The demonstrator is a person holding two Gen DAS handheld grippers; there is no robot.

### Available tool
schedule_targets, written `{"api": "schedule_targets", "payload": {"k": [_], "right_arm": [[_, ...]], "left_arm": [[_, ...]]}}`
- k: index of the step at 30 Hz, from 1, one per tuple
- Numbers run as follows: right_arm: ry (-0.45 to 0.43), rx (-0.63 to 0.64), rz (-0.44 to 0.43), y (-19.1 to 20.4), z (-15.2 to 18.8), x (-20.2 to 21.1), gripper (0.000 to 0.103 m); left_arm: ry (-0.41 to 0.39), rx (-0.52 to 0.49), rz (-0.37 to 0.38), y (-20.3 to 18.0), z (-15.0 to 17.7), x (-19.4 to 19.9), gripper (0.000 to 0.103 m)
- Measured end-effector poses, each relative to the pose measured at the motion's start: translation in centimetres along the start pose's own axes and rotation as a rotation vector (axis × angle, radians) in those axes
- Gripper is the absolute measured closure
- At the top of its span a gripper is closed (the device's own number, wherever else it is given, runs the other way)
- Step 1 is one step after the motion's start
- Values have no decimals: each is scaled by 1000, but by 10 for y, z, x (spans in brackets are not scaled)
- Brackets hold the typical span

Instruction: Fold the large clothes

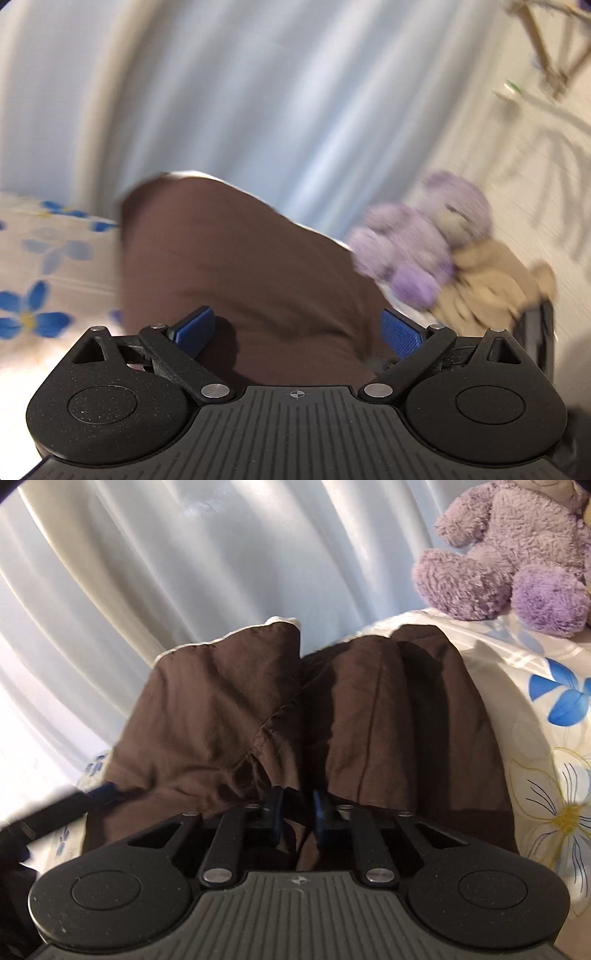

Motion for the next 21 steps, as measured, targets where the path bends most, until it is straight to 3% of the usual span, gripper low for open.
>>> {"api": "schedule_targets", "payload": {"k": [1, 3, 5, 9, 10, 13, 14, 17, 21], "right_arm": [[4, -4, 20, -2, 2, -3, 102], [-5, -1, 19, -7, 7, -5, 103], [-10, 18, 29, -6, 9, -4, 103], [-28, 49, 46, 1, 4, 8, 100], [-48, 38, 35, 1, 2, 20, 95], [-151, -60, 21, -15, -6, 56, 61], [-152, -88, 31, -24, -9, 60, 55], [-54, -170, 22, -46, -13, 43, 51], [45, -254, -152, -46, -9, 14, 47]], "left_arm": [[-3, 13, -55, 9, -1, -1, 4], [45, 70, -148, 27, 1, -10, 4], [91, 179, -80, 40, 7, -17, 4], [89, 168, -90, 39, 7, -15, 4], [90, 180, -85, 41, 7, -14, 4], [93, 212, -76, 44, 7, -14, 4], [95, 207, -80, 42, 6, -16, 4], [100, 175, -90, 37, 8, -19, 4], [112, 154, -98, 35, 8, -21, 4]]}}
Point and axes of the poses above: each gripper's, at about its wrist camera, not at the fingertips, and x roughly against the way its jaws point, y to its left, z to its underside, the point moved 1 cm from there along -x, roughly the way its jaws point, and after that the axes turned 6 degrees about -y, right-handed, at the moved point
